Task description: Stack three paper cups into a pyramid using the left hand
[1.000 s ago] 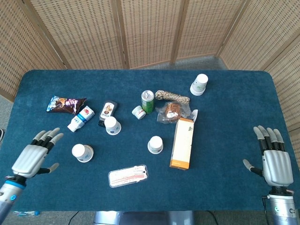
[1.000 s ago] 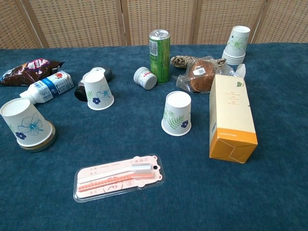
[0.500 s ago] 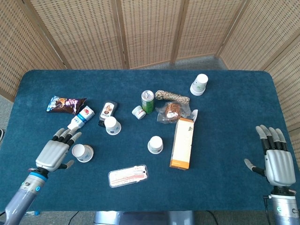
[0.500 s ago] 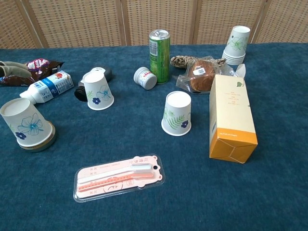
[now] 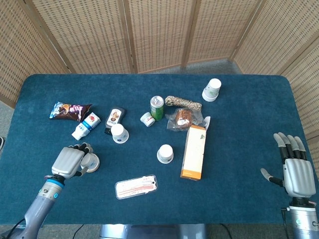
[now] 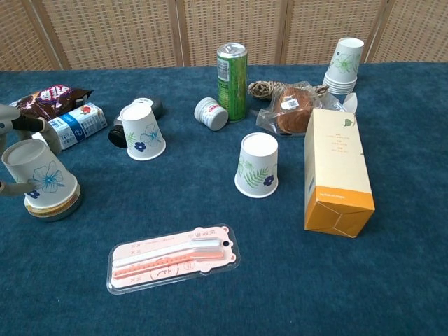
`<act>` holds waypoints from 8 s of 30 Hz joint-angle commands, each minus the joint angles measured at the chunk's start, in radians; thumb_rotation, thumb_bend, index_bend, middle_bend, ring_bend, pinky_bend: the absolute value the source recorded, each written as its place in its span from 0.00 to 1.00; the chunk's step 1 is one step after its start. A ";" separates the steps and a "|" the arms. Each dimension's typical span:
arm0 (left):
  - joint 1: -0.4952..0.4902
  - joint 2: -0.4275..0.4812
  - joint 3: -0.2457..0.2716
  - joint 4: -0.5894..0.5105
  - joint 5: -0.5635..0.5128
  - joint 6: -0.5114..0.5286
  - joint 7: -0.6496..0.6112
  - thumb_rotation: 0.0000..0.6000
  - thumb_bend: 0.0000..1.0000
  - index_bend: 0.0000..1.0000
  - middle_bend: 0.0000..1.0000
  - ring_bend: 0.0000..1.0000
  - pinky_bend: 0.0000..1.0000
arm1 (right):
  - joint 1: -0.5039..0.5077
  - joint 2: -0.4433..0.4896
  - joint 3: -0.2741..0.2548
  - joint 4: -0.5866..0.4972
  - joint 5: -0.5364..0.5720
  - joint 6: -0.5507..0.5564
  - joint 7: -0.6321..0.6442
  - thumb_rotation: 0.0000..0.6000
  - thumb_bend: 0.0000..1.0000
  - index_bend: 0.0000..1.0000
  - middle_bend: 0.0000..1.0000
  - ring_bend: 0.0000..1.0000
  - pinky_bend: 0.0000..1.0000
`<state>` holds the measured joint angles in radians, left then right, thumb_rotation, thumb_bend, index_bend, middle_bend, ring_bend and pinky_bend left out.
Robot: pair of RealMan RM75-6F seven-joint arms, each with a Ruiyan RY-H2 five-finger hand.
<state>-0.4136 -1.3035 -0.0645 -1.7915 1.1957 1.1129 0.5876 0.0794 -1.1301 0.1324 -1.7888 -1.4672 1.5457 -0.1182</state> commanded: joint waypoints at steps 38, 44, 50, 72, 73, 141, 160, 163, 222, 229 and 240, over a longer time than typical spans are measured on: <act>-0.315 -0.246 -0.124 -0.030 -0.271 -0.017 0.279 1.00 0.30 0.37 0.34 0.41 0.53 | 0.005 0.006 0.003 0.001 0.020 -0.017 0.020 1.00 0.19 0.01 0.00 0.00 0.00; -0.371 -0.341 -0.134 0.014 -0.338 0.031 0.359 1.00 0.30 0.36 0.33 0.40 0.52 | 0.004 0.012 0.000 0.003 0.021 -0.022 0.035 1.00 0.19 0.01 0.00 0.00 0.00; -0.410 -0.390 -0.144 0.037 -0.381 0.064 0.402 1.00 0.30 0.36 0.33 0.39 0.52 | 0.006 0.013 0.003 0.008 0.029 -0.029 0.046 1.00 0.19 0.01 0.00 0.00 0.00; -0.457 -0.450 -0.115 0.077 -0.414 0.111 0.404 1.00 0.29 0.09 0.00 0.05 0.40 | 0.005 0.022 0.006 0.007 0.038 -0.030 0.067 1.00 0.19 0.01 0.00 0.00 0.00; -0.455 -0.442 -0.114 0.071 -0.407 0.116 0.399 1.00 0.29 0.08 0.00 0.03 0.39 | 0.004 0.022 0.006 0.007 0.038 -0.030 0.068 1.00 0.19 0.01 0.00 0.00 0.00; -0.504 -0.399 -0.136 0.295 -0.603 0.149 0.363 1.00 0.32 0.37 0.37 0.39 0.55 | 0.009 0.027 0.008 0.007 0.050 -0.042 0.089 1.00 0.19 0.01 0.00 0.00 0.00; -0.419 -0.160 -0.084 0.095 -0.364 0.126 0.218 1.00 0.32 0.39 0.38 0.40 0.55 | 0.006 0.024 0.001 -0.004 0.036 -0.035 0.075 1.00 0.19 0.01 0.00 0.00 0.00; -0.395 -0.101 -0.055 0.067 -0.262 0.106 0.144 1.00 0.32 0.40 0.38 0.40 0.54 | 0.006 0.023 0.001 -0.004 0.037 -0.035 0.073 1.00 0.19 0.01 0.00 0.00 0.00; -0.551 -0.313 -0.144 -0.117 -0.350 0.161 0.511 1.00 0.31 0.37 0.36 0.39 0.52 | 0.004 0.030 0.006 -0.004 0.041 -0.030 0.084 1.00 0.19 0.01 0.00 0.00 0.00; -0.563 -0.323 -0.142 -0.118 -0.362 0.170 0.512 1.00 0.31 0.36 0.35 0.38 0.51 | 0.003 0.031 0.005 -0.006 0.039 -0.030 0.084 1.00 0.19 0.01 0.00 0.00 0.00; -0.582 -0.349 -0.134 -0.097 -0.377 0.189 0.529 1.00 0.30 0.27 0.16 0.21 0.46 | 0.003 0.036 0.007 -0.007 0.042 -0.031 0.099 1.00 0.19 0.01 0.00 0.00 0.00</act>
<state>-0.9948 -1.6511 -0.1987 -1.8896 0.8179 1.3007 1.1166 0.0820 -1.0939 0.1397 -1.7961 -1.4257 1.5145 -0.0192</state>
